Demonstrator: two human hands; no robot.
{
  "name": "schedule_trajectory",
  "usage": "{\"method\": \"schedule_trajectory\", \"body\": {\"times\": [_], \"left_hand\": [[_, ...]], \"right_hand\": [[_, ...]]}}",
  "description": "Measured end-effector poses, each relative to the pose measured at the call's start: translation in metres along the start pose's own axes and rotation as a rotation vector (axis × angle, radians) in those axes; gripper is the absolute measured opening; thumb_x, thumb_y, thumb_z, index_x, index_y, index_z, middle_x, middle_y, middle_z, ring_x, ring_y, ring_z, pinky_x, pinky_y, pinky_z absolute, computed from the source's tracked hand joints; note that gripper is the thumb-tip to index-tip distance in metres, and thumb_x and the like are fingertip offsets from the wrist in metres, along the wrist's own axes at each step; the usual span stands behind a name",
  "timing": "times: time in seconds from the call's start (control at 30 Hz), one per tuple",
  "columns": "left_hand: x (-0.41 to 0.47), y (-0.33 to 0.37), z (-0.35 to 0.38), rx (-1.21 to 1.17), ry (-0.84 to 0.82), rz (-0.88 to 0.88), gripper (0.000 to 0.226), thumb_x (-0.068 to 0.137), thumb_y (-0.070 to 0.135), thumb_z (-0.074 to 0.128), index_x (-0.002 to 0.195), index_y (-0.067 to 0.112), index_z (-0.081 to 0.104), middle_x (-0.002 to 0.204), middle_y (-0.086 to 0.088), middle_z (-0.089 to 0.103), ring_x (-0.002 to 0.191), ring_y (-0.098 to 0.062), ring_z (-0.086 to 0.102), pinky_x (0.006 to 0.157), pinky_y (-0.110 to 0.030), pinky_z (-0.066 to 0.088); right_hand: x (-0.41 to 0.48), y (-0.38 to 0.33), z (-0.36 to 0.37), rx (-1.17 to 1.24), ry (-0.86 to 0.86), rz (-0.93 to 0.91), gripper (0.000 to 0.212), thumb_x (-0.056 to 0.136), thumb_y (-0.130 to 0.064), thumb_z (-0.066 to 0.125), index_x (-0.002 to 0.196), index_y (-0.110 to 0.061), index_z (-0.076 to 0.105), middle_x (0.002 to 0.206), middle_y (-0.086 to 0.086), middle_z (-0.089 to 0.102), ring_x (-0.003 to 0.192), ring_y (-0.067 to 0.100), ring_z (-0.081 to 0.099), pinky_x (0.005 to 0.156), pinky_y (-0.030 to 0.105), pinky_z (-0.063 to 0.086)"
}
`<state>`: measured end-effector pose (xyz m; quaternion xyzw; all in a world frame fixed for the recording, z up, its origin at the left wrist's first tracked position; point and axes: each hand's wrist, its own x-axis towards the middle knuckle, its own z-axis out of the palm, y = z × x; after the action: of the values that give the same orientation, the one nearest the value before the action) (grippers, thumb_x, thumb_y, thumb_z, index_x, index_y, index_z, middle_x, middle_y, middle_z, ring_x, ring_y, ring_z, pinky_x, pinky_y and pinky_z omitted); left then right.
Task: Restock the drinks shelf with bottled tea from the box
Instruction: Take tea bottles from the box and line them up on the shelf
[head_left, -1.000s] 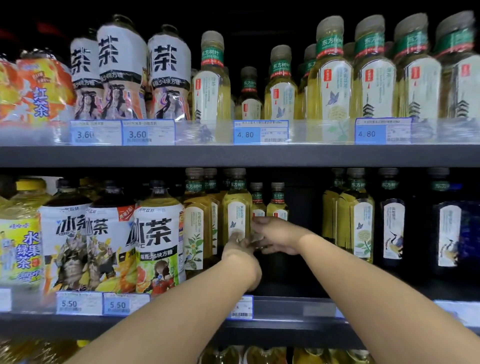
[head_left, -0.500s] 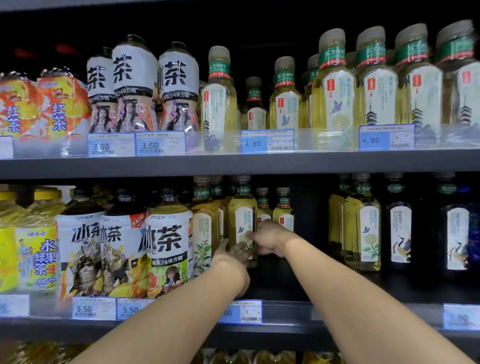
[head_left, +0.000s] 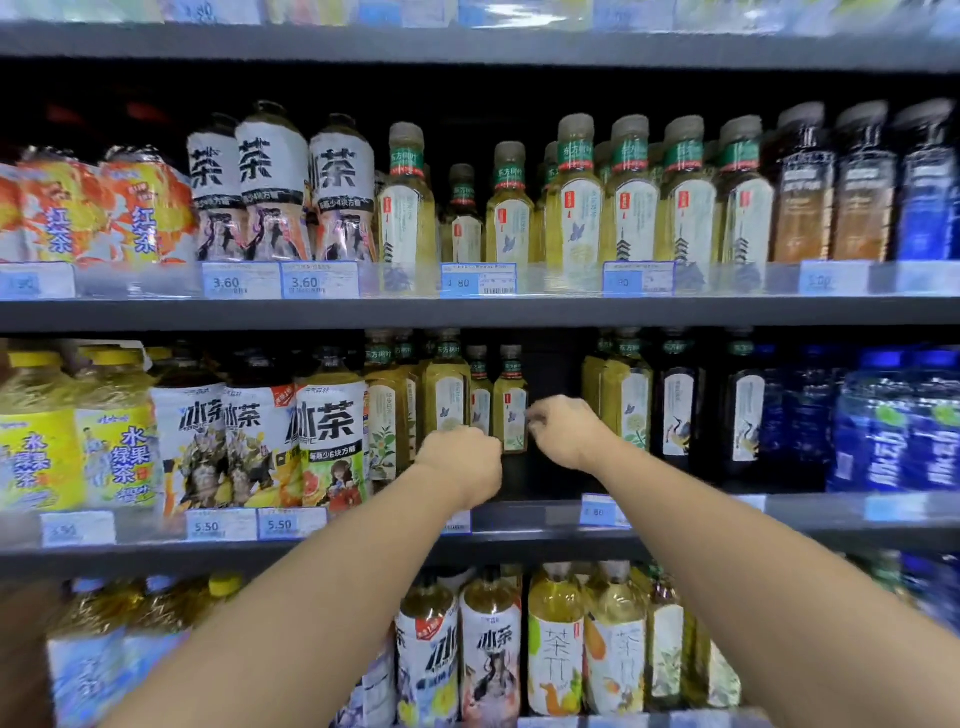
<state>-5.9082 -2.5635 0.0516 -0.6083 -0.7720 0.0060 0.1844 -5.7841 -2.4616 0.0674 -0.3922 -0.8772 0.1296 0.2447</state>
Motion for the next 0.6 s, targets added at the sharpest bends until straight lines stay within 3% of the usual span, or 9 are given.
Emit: {"method": "schedule_trajectory", "body": {"times": [0.13,0.27,0.33,0.47,0.6], "left_hand": [[-0.049,0.029,-0.014,-0.091,0.214,0.023,0.025,0.096,0.027,0.048,0.105,0.014,0.067,0.105,-0.011,0.068,0.095,-0.031,0.064,0.074,-0.042,0.052],[-0.109,0.06,0.003,-0.149,0.398,0.094,0.022,0.099,0.024,0.046,0.113,0.014,0.06,0.11,-0.008,0.064,0.104,-0.029,0.059,0.079,-0.042,0.05],[-0.138,0.074,0.025,-0.184,0.374,0.107,0.02,0.099,0.023,0.047,0.112,0.014,0.059,0.11,-0.007,0.064,0.104,-0.029,0.06,0.08,-0.043,0.05],[-0.199,0.101,0.087,-0.231,0.215,0.106,0.013,0.095,0.015,0.05,0.103,0.01,0.06,0.102,-0.013,0.066,0.093,-0.036,0.065,0.063,-0.04,0.045],[-0.255,0.128,0.167,-0.304,0.042,0.071,0.018,0.095,0.021,0.05,0.106,0.01,0.059,0.103,-0.014,0.066,0.094,-0.037,0.066,0.066,-0.04,0.049]], "right_hand": [[-0.071,-0.013,-0.014,-0.025,0.061,-0.02,0.038,0.1,-0.014,0.044,0.133,-0.016,0.062,0.132,0.008,0.063,0.115,0.028,0.061,0.094,0.03,0.048],[-0.143,-0.012,-0.001,-0.039,0.127,-0.025,0.031,0.098,-0.018,0.044,0.115,-0.018,0.071,0.115,0.006,0.07,0.103,0.028,0.064,0.09,0.037,0.053],[-0.178,-0.001,0.018,-0.03,0.142,-0.019,0.028,0.097,-0.016,0.046,0.105,-0.013,0.072,0.105,0.008,0.072,0.098,0.03,0.065,0.083,0.036,0.052],[-0.246,0.032,0.08,-0.022,0.064,0.033,0.026,0.096,-0.015,0.047,0.089,-0.006,0.07,0.086,0.015,0.07,0.084,0.035,0.064,0.065,0.035,0.044],[-0.307,0.067,0.165,0.0,-0.096,0.098,0.027,0.092,-0.011,0.048,0.068,-0.014,0.058,0.075,0.016,0.064,0.075,0.033,0.06,0.063,0.036,0.042]]}}
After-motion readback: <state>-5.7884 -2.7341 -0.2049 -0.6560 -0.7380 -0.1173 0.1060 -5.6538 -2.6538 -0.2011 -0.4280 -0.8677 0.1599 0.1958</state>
